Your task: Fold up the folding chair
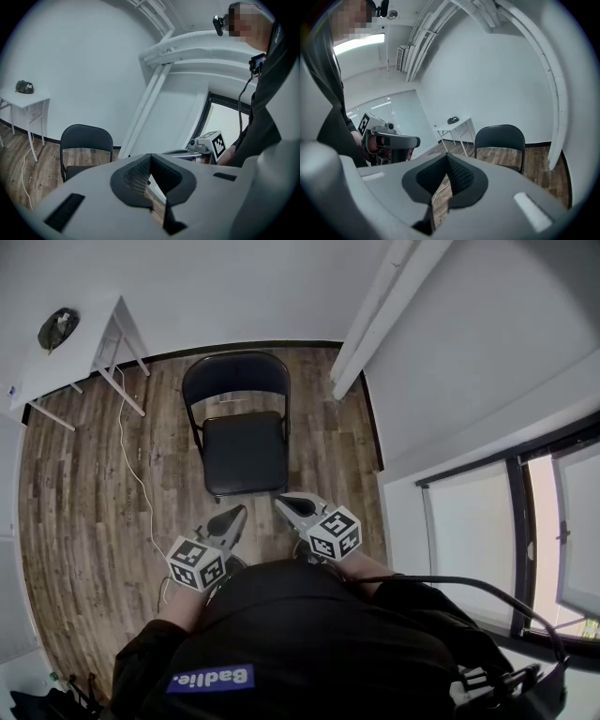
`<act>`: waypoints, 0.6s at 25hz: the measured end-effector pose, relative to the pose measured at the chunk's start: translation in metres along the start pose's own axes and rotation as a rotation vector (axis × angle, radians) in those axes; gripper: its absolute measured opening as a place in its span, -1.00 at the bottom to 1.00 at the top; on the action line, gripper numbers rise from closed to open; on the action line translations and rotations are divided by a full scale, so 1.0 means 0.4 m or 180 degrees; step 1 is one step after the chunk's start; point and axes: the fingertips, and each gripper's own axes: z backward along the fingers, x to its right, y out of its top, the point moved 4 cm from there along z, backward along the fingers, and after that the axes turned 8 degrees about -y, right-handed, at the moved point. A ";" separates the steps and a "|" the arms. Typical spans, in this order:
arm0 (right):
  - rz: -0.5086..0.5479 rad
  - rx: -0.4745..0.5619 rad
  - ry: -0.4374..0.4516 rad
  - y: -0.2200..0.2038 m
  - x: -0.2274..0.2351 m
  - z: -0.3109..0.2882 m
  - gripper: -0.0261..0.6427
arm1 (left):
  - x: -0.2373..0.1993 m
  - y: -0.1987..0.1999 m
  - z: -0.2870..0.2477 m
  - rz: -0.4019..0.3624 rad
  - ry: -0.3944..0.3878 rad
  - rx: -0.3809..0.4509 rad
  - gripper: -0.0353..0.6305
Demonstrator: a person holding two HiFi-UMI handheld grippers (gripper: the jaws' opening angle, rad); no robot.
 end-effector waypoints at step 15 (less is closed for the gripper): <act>0.0229 -0.0082 0.0304 0.017 0.162 0.072 -0.92 | 0.070 0.036 -0.130 -0.0052 0.0489 0.0175 -0.88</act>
